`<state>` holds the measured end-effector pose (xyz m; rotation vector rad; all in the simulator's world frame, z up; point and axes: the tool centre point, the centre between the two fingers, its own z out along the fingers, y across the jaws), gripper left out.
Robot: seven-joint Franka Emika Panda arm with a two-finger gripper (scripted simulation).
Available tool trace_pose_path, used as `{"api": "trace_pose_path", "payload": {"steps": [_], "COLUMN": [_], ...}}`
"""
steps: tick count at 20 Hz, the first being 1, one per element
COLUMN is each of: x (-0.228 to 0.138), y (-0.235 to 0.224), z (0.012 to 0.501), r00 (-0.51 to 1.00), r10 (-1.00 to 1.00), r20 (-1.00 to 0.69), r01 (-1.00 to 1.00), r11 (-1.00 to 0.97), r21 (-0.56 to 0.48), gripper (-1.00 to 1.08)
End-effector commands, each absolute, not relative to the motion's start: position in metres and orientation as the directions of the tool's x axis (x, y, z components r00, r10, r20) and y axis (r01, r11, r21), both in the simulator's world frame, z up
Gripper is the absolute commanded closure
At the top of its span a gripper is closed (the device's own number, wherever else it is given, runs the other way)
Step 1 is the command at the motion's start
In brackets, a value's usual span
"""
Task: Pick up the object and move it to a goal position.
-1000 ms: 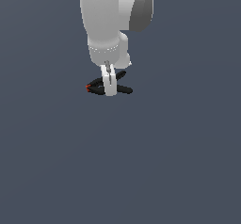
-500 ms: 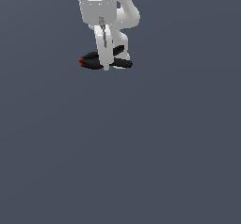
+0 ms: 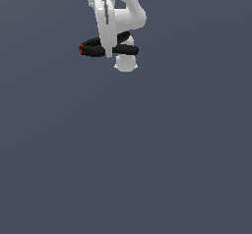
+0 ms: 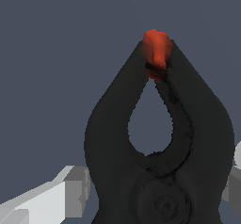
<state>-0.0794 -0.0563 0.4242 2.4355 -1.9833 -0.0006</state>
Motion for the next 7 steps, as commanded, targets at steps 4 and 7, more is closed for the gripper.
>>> {"api": "trace_pose_path", "payload": {"steps": [4,7], "x": [-0.0791,-0.0782], "y": [-0.0561,-0.056], "z": [0.4275,0.4253], "r00": [0.203,0.203], "r10": [-0.979,-0.979], "r20": [0.0,0.0], "r01": [-0.979,-0.979], "r11": [-0.203,-0.203], "r21": [0.0,0.0], "gripper": [1.08,1.08]}}
